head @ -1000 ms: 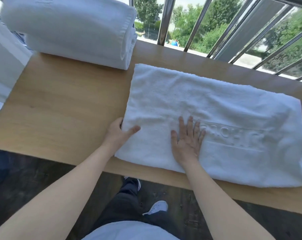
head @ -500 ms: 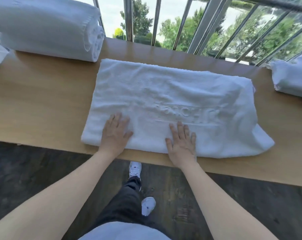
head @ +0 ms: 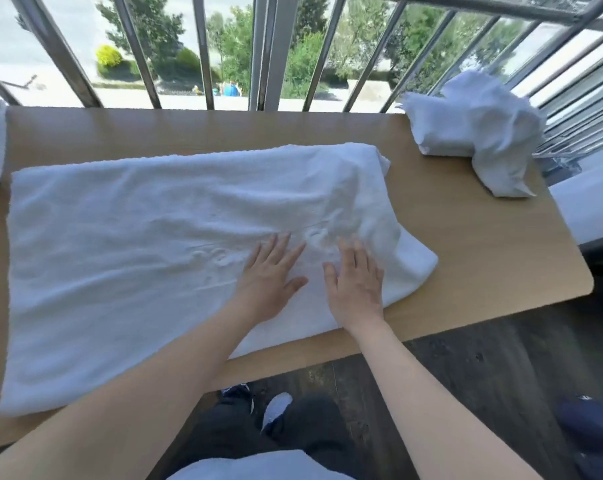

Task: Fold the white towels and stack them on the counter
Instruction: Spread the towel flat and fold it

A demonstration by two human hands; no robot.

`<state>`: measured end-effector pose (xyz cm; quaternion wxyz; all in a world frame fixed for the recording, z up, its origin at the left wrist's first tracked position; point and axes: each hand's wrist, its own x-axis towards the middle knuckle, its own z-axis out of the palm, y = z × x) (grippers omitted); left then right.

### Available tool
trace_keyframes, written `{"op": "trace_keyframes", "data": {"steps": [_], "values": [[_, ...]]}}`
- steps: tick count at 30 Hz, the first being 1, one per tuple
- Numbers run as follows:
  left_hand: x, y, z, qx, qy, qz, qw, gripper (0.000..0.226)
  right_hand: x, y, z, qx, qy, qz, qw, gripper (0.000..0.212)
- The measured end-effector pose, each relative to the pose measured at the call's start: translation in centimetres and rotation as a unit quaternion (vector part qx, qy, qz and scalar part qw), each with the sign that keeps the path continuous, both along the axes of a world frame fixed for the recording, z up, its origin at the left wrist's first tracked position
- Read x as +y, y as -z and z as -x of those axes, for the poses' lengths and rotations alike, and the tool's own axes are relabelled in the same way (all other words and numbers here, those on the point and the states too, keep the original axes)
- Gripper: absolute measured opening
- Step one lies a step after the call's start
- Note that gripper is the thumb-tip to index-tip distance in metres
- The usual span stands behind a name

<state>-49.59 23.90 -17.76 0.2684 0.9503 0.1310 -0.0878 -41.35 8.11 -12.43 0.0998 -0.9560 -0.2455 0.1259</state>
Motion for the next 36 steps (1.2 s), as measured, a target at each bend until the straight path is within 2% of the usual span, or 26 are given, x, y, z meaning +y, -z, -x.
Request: {"op": "trace_keyframes", "data": {"steps": [2,5,10,12,16,19,21,26,29,31,33,35,36], "values": [[-0.4,-0.8,-2.3,-0.016,0.012,0.034,0.999,0.069,-1.1,-0.3,-2.2,0.005,0.046,-0.009,0.999,0.055],[-1.1,-1.8,-6.0,-0.036,0.041,0.039,0.998,0.071,-2.9,-0.1,-5.4,-0.008,0.068,-0.023,0.997,0.052],[-2.1,-2.8,-12.3,-0.036,0.047,0.006,0.998,0.074,-4.1,0.6,-10.3,-0.041,0.088,-0.132,0.986,0.031],[-2.9,-2.6,-14.1,-0.018,0.029,-0.011,0.999,0.076,-4.4,1.1,-12.1,-0.025,0.126,-0.159,0.979,0.026],[-4.3,-0.7,-15.5,0.016,0.012,-0.061,0.998,0.079,-5.3,2.4,-15.4,0.045,0.184,-0.106,0.976,0.034],[-4.9,0.6,-15.4,-0.015,-0.011,-0.091,0.996,0.076,-5.2,3.0,-16.7,0.035,0.144,-0.091,0.985,0.035],[-5.2,1.2,-15.3,-0.043,-0.027,-0.106,0.993,0.074,-4.9,3.0,-16.9,0.085,0.144,-0.108,0.980,0.037],[-5.2,1.5,-15.1,-0.066,-0.047,-0.101,0.992,0.068,-5.4,2.4,-18.4,0.252,0.142,-0.104,0.952,0.055],[-5.3,1.4,-14.6,-0.080,-0.066,-0.087,0.991,0.065,-6.9,1.1,-20.7,0.356,0.133,-0.156,0.912,0.058],[-5.2,1.3,-14.2,-0.076,-0.088,-0.086,0.989,0.066,-8.9,0.4,-22.0,0.380,0.144,-0.249,0.879,0.061],[-5.3,1.3,-13.9,-0.059,-0.104,-0.092,0.989,0.068,-11.3,0.2,-22.6,0.372,0.197,-0.326,0.846,0.068],[-5.7,1.3,-13.8,-0.041,-0.103,-0.108,0.988,0.069,-12.9,0.4,-22.3,0.371,0.224,-0.333,0.837,0.061],[-5.9,1.3,-13.9,-0.032,-0.100,-0.117,0.988,0.069,-13.2,0.5,-22.0,0.373,0.223,-0.312,0.845,0.054]]}}
